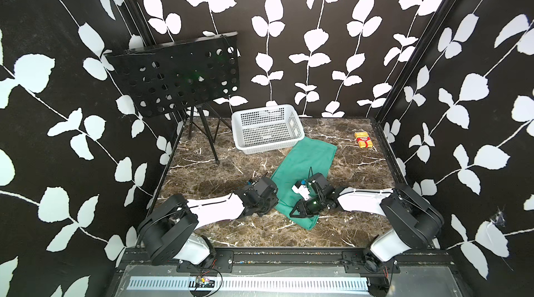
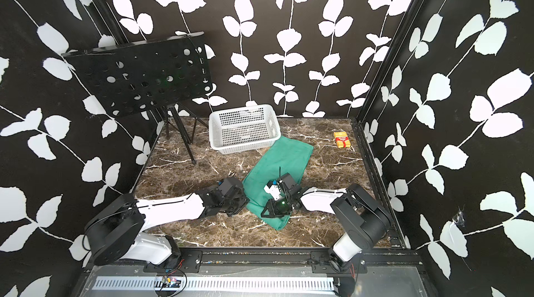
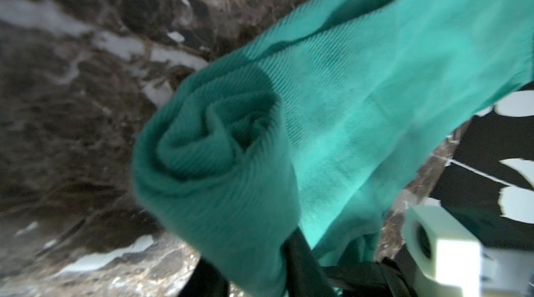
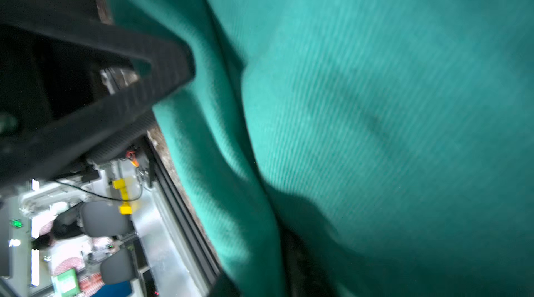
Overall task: Roll up the long pants
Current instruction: Roll the long pant at the center of the board.
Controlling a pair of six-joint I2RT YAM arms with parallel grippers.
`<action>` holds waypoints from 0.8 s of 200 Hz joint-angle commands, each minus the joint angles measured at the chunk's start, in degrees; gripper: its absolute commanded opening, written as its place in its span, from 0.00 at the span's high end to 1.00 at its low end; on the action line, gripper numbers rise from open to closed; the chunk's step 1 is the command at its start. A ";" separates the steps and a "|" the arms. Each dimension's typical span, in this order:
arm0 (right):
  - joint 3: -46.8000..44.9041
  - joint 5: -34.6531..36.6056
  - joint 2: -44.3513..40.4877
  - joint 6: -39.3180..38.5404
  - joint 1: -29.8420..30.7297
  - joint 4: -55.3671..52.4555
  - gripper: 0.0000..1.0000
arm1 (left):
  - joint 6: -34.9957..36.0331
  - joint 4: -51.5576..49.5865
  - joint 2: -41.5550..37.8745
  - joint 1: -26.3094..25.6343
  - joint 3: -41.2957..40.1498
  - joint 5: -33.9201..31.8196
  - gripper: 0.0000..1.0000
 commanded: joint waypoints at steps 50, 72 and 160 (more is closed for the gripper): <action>-1.45 35.73 -19.37 -13.13 13.55 -9.75 0.41 | 2.39 -8.10 4.29 1.82 4.10 3.02 0.79; -2.35 50.29 -19.97 -17.65 22.61 -7.72 0.40 | 2.06 -8.19 4.69 2.00 4.18 3.45 0.79; 1.98 64.25 -5.30 -15.53 32.74 -6.85 0.76 | 0.86 -11.26 2.24 2.00 4.82 1.59 0.78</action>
